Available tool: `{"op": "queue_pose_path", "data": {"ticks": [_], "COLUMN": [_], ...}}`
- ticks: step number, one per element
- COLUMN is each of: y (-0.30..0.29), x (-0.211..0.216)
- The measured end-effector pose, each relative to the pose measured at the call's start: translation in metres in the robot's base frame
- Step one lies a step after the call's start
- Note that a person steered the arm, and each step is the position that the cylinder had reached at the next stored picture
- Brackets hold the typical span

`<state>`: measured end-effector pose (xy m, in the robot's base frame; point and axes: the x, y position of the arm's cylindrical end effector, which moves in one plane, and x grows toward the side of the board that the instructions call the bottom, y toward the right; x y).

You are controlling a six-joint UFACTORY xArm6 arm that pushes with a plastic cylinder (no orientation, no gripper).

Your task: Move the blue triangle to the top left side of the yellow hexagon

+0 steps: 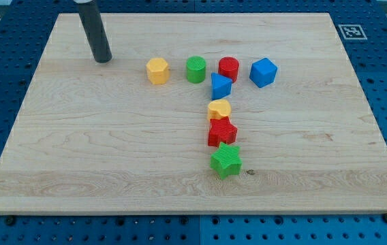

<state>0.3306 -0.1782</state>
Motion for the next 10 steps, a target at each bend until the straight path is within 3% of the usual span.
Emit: {"op": "queue_pose_path", "data": {"ticks": [1,2,3,4,5,8,10], "y": [0.000,0.005,0.059,0.095,0.095,0.173,0.252], "x": [0.000,0.031,0.058,0.058,0.058,0.090,0.127]}}
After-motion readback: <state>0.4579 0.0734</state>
